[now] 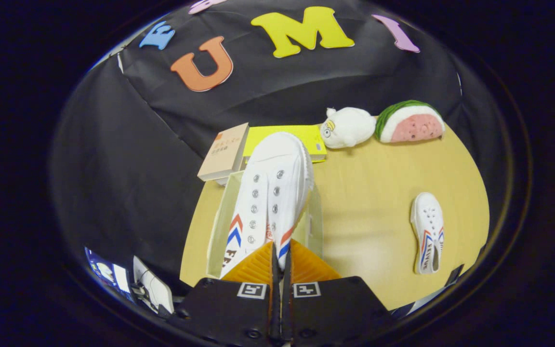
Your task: Open the storage box then place both shoes into the box .Put the left shoe in first, then the right shoe, with the right side of both shoes facing outward in a uniform manner.
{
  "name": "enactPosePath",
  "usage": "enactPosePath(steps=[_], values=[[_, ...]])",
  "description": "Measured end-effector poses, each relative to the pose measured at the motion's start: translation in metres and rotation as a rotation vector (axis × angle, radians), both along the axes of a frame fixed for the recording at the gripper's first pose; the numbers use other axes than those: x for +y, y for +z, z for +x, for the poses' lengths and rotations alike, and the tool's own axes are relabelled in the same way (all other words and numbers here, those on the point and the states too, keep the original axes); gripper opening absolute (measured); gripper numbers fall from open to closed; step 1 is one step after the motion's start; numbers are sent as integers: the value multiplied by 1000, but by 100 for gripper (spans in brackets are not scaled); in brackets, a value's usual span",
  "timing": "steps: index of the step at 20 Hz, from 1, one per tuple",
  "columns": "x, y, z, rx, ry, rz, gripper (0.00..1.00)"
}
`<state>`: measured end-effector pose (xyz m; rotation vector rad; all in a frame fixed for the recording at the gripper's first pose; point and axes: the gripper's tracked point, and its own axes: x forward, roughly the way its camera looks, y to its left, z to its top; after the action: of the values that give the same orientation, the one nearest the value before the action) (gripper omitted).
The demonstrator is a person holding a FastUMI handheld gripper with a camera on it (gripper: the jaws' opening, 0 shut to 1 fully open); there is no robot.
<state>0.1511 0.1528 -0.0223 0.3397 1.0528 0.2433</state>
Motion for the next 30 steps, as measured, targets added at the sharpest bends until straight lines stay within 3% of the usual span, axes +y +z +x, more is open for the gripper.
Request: enactPosePath(steps=[6, 14, 20, 24, 25, 27, 30], values=[[65, -51, 22, 68, 43, -8, 6], [96, -132, 22, 177, 72, -116, 7], [99, -140, 23, 181, 82, -120, 8], [88, -101, 22, 43, 73, -95, 32], [83, -91, 18, 17, 75, -108, 51], [68, -67, 9, -51, 75, -142, 70], [40, -39, -8, -121, 38, -192, 85]])
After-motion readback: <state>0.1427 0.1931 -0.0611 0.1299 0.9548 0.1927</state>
